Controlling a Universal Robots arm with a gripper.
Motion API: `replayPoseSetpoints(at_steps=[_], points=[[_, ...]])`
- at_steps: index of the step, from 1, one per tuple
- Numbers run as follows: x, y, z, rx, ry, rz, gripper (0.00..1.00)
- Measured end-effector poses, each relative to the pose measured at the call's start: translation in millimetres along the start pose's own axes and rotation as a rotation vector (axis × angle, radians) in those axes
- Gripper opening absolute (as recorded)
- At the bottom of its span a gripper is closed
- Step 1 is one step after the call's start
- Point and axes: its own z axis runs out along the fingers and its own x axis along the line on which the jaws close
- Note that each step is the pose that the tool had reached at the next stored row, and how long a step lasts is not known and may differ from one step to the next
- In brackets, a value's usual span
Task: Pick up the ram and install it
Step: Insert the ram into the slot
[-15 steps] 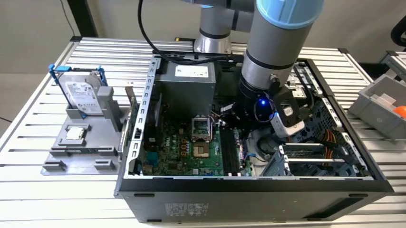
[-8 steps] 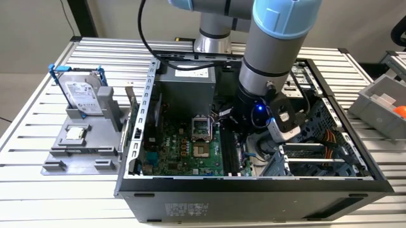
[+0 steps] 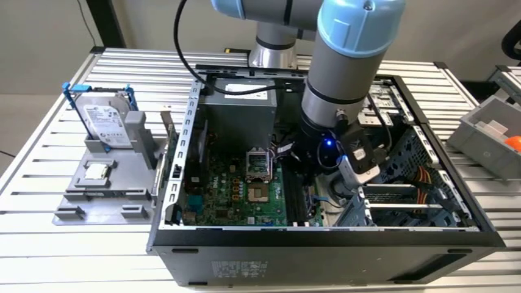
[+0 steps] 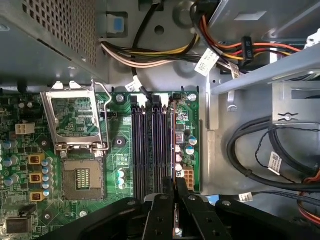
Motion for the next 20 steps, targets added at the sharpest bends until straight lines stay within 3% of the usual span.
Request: replayPoseSetpoints(at_steps=[3,20], points=[[0.1,-0.8,3.0,-0.0001,0.0001,-0.004,0.00],[1.4,-5.1,4.2,-0.0007,0.0004,-0.021,0.00]])
